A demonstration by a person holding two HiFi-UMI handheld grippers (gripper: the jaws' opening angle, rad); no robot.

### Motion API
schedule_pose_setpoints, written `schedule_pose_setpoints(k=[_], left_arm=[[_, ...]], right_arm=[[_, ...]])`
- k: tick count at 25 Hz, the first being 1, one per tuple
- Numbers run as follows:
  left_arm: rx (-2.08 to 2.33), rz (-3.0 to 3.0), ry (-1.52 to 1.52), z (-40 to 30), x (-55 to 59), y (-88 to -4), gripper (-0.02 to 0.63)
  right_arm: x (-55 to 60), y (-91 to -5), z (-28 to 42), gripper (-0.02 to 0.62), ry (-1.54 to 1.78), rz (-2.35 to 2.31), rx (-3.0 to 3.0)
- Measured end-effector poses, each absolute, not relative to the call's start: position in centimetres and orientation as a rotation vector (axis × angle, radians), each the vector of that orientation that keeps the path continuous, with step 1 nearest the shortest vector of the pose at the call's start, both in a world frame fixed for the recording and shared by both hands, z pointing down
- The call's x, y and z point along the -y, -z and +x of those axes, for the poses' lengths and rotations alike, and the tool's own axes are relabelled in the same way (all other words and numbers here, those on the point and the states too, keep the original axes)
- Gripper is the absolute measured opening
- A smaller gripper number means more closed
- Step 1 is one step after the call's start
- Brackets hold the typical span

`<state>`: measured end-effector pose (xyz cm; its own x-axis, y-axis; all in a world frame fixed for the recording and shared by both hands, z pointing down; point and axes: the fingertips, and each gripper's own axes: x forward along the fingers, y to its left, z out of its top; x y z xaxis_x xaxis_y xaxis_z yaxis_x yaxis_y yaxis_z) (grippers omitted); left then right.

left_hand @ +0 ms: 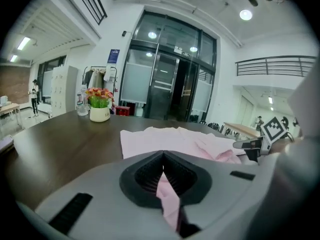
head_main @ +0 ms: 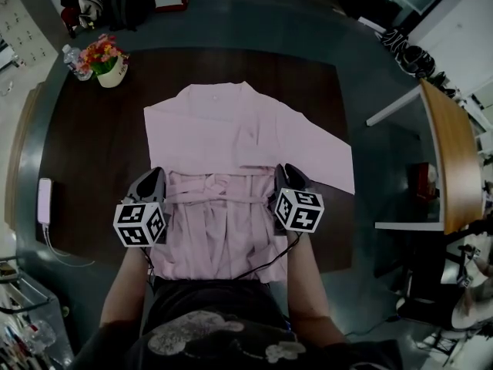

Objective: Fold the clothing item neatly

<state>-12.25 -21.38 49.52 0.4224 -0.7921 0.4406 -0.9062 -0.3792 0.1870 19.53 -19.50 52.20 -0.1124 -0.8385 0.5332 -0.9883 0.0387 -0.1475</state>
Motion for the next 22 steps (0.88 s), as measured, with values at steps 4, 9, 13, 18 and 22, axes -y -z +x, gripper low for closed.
schedule_pose_setpoints(k=[4,9,13,18,22], left_arm=[[1.442,2.271,-0.437,-12.5,21.8,-50.4,0.011],[1.457,2.197,-0.486,-13.0,22.5,-52.8,0.011],[1.462,2.171,-0.521,-13.0,22.8,-53.9,0.011],[1.466,2.152,-0.533,-13.5,23.0,-54.5,0.011],[1.474,2.138,-0.530,-13.9,23.1,-54.6,0.011]], right_arm=[[19.7,-50.5,15.8,0.067,-0.407,1.631,2.088],[21.0,-54.1,8.9,0.129,-0.289,1.253,2.069],[23.1,-55.1,9.1,0.087,-0.165,1.282,1.932],[26.0,-52.6,13.8,0.012,-0.172,1.489,1.873],[27.6,-52.5,19.7,0.012,-0.214,1.642,1.740]])
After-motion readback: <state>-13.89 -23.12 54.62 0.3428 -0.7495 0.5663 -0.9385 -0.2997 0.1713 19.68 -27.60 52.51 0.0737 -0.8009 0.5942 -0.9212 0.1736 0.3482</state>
